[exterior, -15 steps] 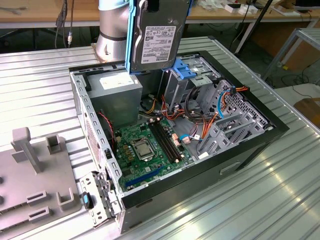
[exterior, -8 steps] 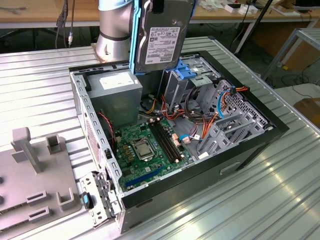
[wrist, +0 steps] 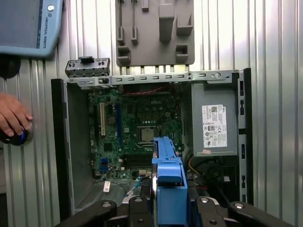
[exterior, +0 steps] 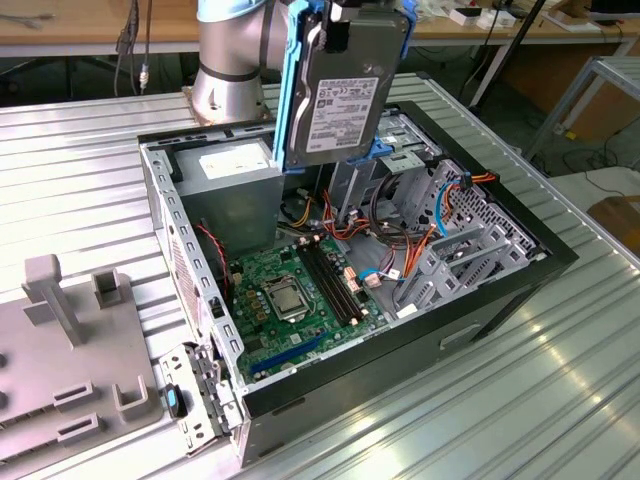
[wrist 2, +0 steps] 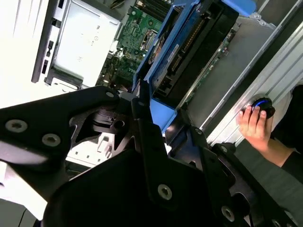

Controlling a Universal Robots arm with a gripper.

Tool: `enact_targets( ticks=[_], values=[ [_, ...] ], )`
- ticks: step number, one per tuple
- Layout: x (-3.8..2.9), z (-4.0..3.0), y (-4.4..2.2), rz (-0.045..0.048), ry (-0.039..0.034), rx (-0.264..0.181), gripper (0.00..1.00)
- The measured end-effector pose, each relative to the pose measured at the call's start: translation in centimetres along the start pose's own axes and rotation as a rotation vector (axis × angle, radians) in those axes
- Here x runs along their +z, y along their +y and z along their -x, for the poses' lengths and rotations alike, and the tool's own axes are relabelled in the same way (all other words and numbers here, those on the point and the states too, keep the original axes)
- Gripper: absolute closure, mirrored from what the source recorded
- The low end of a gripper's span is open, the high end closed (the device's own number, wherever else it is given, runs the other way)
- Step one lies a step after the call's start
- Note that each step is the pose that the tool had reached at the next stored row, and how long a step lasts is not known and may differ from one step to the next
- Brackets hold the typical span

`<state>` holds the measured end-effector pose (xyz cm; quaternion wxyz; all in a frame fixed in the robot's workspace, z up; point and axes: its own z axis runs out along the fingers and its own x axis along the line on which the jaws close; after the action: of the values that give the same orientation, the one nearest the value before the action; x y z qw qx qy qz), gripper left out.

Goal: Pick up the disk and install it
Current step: 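Pick up the disk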

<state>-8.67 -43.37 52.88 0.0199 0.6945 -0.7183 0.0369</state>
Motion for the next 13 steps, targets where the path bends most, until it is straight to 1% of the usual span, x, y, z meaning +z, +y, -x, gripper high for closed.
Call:
enact_targets(
  ticks=[3,4,6,7,9,13],
  values=[
    [0.36,-0.56,-0.12,-0.0001,-0.0002,0.0,0.63],
    [0.46,-0.69,-0.18,-0.0001,-0.0021,0.0,0.63],
    [0.59,-0.74,-0.22,0.0008,-0.0174,0.007,0.63],
    [0.63,-0.75,-0.22,0.0017,-0.03,0.011,0.63],
    [0.77,-0.9,-0.23,0.0027,-0.0467,0.015,0.63],
    [0.96,-1.39,-0.29,0.0028,-0.0476,0.016,0.63]
  ],
)
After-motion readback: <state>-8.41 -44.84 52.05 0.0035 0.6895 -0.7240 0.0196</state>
